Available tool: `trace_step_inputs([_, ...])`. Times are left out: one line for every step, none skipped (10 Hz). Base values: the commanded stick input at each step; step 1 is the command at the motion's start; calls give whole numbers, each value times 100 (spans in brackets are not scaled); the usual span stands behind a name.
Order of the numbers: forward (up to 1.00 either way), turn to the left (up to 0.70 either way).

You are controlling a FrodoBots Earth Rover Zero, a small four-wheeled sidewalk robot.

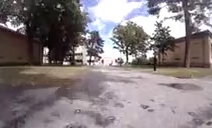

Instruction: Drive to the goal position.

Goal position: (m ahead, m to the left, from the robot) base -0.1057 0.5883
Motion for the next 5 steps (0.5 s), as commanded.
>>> trace_step_inputs([70, 0])
trace_step_inputs([70, 0])
trace_step_inputs([70, 0])
trace_step_inputs([70, 0])
trace_step_inputs([70, 0])
